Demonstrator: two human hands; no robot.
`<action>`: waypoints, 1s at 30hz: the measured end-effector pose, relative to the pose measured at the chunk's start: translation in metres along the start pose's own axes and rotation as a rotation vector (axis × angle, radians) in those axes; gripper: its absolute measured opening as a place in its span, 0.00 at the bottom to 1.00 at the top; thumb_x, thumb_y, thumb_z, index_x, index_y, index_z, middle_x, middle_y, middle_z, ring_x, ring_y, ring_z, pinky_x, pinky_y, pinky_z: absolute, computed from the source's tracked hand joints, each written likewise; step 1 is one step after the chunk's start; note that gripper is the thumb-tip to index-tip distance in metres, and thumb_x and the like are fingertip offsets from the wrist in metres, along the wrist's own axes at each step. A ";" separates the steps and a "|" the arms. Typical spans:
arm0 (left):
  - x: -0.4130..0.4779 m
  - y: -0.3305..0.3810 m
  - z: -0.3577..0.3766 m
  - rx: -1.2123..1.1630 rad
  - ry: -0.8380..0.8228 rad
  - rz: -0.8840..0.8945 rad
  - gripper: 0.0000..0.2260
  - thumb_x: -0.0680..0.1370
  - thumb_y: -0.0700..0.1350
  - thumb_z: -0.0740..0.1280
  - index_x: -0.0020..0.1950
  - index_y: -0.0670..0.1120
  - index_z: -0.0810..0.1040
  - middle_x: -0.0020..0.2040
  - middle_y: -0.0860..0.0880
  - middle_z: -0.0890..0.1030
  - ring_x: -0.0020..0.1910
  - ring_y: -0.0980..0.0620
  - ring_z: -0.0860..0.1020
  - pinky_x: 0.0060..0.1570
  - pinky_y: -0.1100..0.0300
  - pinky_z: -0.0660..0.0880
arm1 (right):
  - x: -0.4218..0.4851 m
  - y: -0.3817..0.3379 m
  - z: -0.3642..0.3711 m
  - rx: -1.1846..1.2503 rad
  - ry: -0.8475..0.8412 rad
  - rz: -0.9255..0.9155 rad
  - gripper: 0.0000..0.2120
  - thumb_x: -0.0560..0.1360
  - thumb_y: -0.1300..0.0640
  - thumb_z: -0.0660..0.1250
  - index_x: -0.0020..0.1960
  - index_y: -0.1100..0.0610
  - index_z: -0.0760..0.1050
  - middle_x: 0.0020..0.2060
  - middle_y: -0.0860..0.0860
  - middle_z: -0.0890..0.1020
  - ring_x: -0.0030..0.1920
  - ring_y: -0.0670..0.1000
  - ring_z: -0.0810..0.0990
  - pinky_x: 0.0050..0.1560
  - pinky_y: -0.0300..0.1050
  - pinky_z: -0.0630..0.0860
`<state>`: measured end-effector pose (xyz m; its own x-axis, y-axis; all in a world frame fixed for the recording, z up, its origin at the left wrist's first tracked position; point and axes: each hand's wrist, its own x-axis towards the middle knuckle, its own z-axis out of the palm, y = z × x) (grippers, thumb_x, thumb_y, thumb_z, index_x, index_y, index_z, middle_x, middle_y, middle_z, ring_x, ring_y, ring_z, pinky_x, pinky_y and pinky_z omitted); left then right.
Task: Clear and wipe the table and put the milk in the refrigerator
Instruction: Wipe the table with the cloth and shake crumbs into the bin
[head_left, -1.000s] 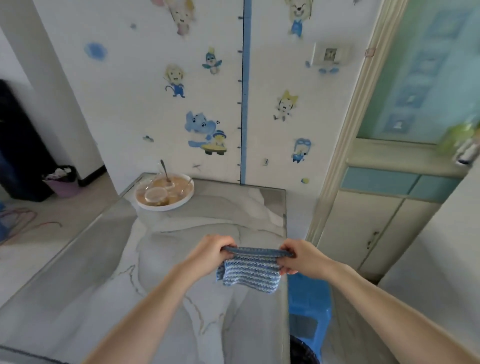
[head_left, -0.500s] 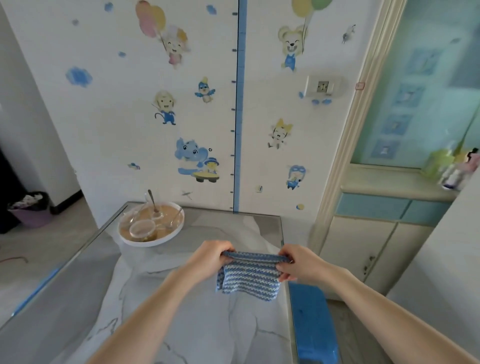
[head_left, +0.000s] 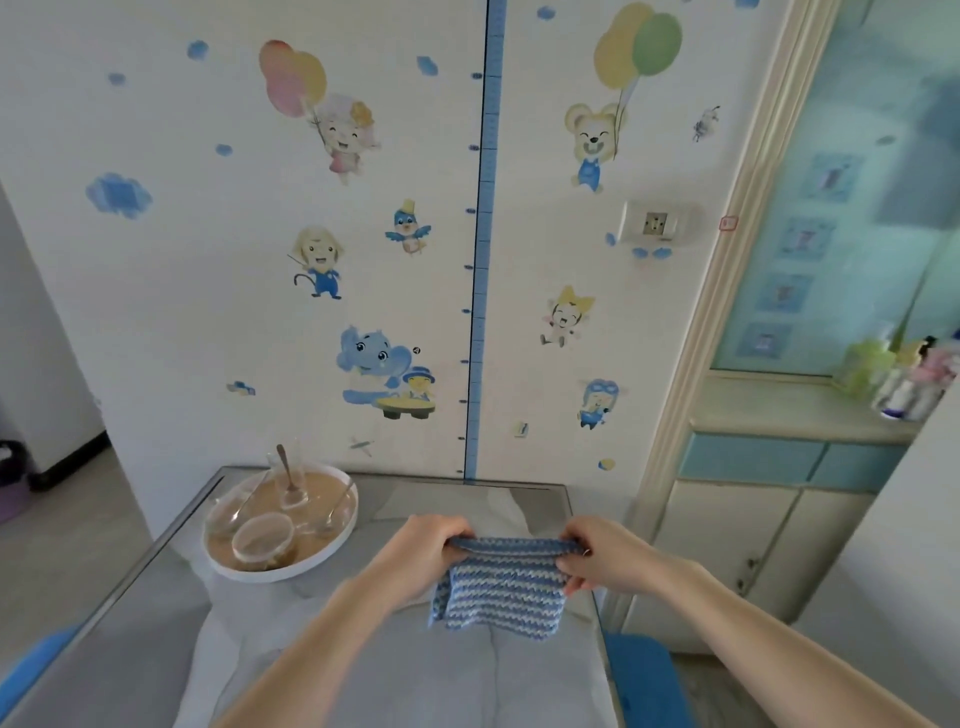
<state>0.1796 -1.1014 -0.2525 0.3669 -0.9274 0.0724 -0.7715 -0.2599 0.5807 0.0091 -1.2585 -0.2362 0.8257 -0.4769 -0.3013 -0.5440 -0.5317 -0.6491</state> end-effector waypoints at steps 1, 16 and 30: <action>0.005 -0.009 -0.003 -0.004 -0.003 0.009 0.07 0.76 0.42 0.63 0.51 0.45 0.79 0.42 0.52 0.77 0.44 0.55 0.75 0.41 0.64 0.67 | 0.006 -0.004 0.002 0.001 0.011 0.009 0.06 0.77 0.60 0.60 0.43 0.53 0.67 0.43 0.53 0.79 0.37 0.44 0.82 0.38 0.35 0.78; 0.077 -0.088 0.004 0.052 -0.134 0.025 0.09 0.75 0.45 0.66 0.52 0.45 0.80 0.47 0.46 0.83 0.50 0.50 0.79 0.49 0.56 0.71 | 0.084 0.010 0.019 0.089 0.009 0.057 0.05 0.77 0.61 0.61 0.49 0.52 0.70 0.40 0.48 0.78 0.37 0.44 0.82 0.43 0.38 0.79; 0.136 -0.133 0.053 -0.229 -0.119 -0.212 0.05 0.73 0.41 0.69 0.39 0.47 0.75 0.29 0.52 0.77 0.24 0.64 0.75 0.26 0.67 0.71 | 0.169 0.064 0.019 0.011 -0.016 0.084 0.04 0.75 0.63 0.64 0.48 0.56 0.74 0.37 0.50 0.79 0.32 0.42 0.77 0.29 0.29 0.73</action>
<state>0.3045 -1.2075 -0.3625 0.4329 -0.8877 -0.1570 -0.5424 -0.3956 0.7411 0.1168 -1.3603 -0.3418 0.7796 -0.5082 -0.3661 -0.6098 -0.4825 -0.6287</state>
